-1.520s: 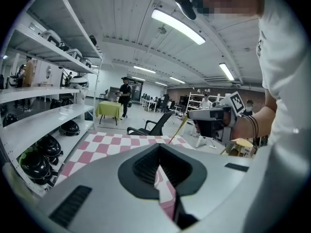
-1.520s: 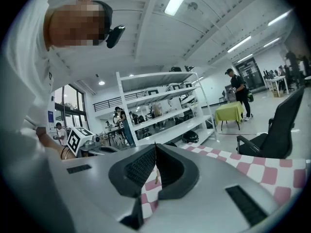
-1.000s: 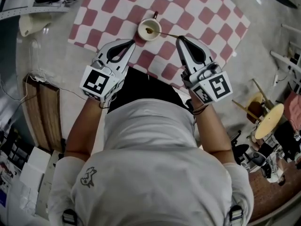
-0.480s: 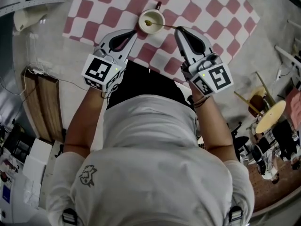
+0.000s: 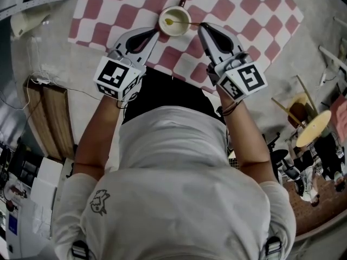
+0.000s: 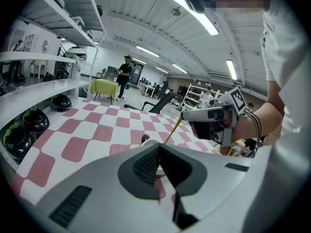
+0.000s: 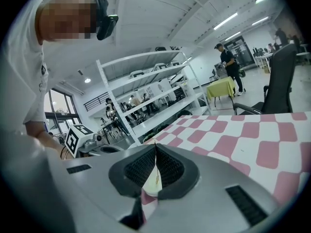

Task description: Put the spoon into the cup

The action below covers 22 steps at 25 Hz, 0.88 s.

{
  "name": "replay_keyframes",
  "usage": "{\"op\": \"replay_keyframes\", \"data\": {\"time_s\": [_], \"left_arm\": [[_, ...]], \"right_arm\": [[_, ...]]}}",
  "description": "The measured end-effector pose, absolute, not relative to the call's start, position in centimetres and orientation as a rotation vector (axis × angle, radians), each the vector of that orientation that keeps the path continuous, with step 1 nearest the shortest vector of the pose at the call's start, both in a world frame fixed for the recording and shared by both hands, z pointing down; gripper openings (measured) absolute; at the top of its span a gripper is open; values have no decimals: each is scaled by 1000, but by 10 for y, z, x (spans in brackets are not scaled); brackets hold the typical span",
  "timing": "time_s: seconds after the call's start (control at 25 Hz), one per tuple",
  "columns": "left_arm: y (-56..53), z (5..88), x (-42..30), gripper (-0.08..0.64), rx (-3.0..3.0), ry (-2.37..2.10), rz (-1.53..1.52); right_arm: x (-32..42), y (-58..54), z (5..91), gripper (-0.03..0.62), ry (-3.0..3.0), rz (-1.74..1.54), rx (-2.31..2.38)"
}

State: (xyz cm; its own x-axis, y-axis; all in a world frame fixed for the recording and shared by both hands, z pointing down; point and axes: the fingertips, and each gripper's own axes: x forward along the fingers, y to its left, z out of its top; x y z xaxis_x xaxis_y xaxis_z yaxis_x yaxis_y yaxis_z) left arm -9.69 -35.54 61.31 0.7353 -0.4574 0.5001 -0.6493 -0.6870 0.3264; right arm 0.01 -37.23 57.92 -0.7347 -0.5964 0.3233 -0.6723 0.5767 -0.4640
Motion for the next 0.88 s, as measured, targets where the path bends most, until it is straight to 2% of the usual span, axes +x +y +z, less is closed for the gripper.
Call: {"op": "replay_keyframes", "data": {"time_s": [0.88], "left_arm": [[-361, 621, -96, 14, 2425, -827, 525]], "right_arm": [[4, -381, 608, 35, -2611, 948, 1093]]}}
